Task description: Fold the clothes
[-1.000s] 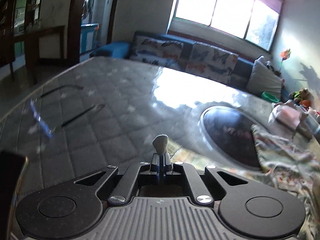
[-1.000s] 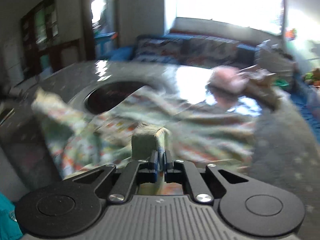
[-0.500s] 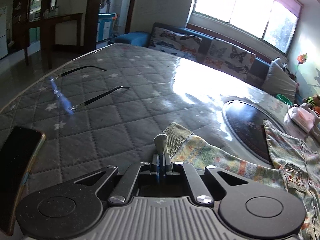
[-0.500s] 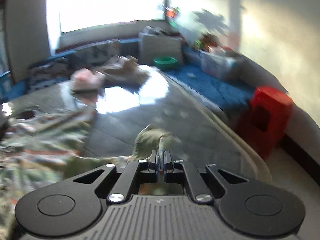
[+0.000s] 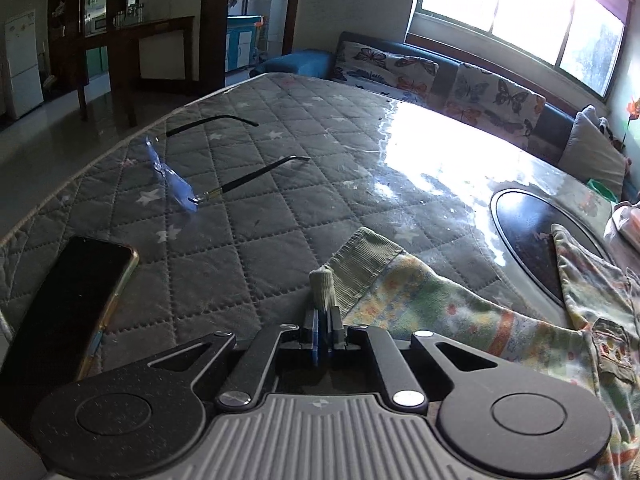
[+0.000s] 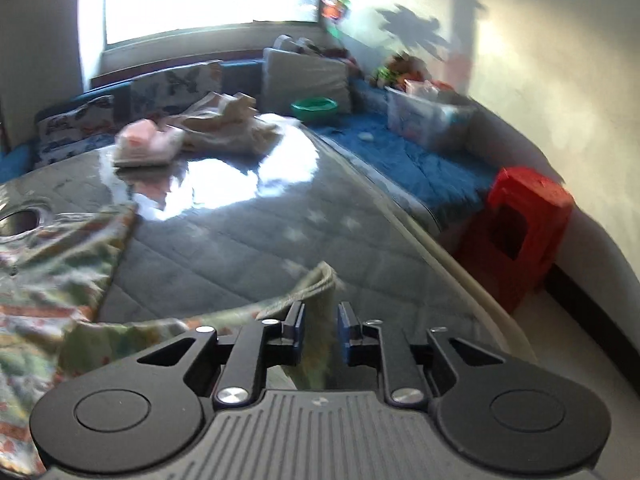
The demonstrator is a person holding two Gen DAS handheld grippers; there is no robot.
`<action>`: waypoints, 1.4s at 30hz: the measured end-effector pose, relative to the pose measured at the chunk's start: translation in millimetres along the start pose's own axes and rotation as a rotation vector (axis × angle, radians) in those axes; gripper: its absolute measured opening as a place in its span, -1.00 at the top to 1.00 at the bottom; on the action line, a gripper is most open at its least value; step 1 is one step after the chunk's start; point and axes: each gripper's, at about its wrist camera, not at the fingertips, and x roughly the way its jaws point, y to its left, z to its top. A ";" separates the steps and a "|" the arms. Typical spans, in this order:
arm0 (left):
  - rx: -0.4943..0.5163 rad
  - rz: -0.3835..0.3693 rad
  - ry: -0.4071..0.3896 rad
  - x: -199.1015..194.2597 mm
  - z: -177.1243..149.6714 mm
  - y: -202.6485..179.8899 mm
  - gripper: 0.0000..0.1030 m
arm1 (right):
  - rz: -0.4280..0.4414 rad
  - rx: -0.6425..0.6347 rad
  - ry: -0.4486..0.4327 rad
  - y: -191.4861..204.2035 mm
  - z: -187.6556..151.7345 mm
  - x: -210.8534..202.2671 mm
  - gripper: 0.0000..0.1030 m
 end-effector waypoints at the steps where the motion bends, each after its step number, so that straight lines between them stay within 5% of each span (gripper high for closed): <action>1: -0.001 0.005 0.002 -0.7 1.1 0.9 0.80 | 0.015 -0.015 -0.005 4.7 3.4 0.6 0.66; 8: 0.028 0.049 -0.030 -16.0 15.3 2.0 0.59 | 0.206 -0.139 -0.015 52.3 35.5 13.9 0.55; 11: 0.039 0.043 -0.038 -22.7 24.9 -2.3 0.33 | 0.243 -0.168 -0.031 70.3 49.6 17.4 0.51; 18: 0.143 -0.188 -0.038 -16.5 40.2 -68.0 0.22 | 0.369 -0.234 0.009 111.5 69.9 37.2 0.36; 21: 0.212 -0.282 0.000 -0.5 44.4 -107.4 0.21 | 0.386 -0.246 0.035 125.2 72.5 50.5 0.34; 30: 0.398 -0.406 0.063 53.8 52.8 -212.8 0.20 | 0.387 -0.236 0.115 143.8 77.3 92.2 0.34; 42: 0.433 -0.413 0.135 96.7 47.3 -247.2 0.24 | 0.394 -0.269 0.161 153.8 80.8 107.4 0.34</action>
